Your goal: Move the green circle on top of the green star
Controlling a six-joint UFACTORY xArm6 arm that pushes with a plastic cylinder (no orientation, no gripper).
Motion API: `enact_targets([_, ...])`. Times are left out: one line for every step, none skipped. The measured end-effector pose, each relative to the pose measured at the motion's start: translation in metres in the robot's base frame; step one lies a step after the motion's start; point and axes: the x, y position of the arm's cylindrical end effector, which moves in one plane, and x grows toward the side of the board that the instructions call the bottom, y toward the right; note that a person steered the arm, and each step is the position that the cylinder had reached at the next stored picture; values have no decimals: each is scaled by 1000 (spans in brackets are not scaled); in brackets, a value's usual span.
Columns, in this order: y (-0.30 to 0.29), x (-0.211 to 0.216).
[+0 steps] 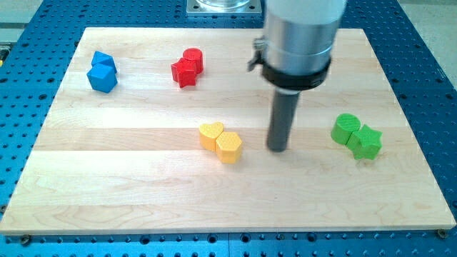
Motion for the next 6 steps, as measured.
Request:
enact_targets([42,-30])
enact_targets([48,-35])
enact_targets([56,-33])
enact_targets([75,-20])
enact_targets([86,-21])
enact_targets([126,-61])
